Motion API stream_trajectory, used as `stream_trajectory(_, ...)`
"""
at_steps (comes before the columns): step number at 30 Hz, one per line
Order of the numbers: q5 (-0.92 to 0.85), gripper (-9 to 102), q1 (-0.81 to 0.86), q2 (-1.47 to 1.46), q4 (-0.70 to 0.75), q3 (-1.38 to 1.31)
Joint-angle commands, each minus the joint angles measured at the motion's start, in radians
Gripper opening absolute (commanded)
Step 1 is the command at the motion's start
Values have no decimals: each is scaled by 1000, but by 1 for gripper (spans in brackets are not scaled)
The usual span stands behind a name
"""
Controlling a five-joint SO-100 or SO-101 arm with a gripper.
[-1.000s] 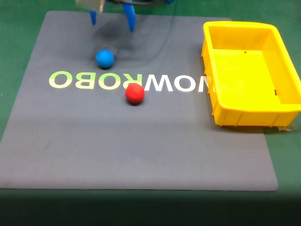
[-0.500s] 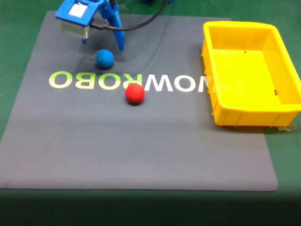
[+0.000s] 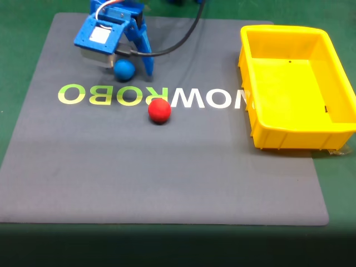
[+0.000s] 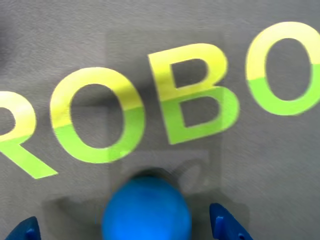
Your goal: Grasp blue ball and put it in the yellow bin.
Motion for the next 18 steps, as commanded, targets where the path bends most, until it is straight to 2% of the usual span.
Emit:
stream_trajectory(1,18,37,-17,-3,-28,-80)
stream_trajectory(11,5,33,-15,-40,-32,-101)
stream_trajectory(18,17,11,-20,-55,-34,-117)
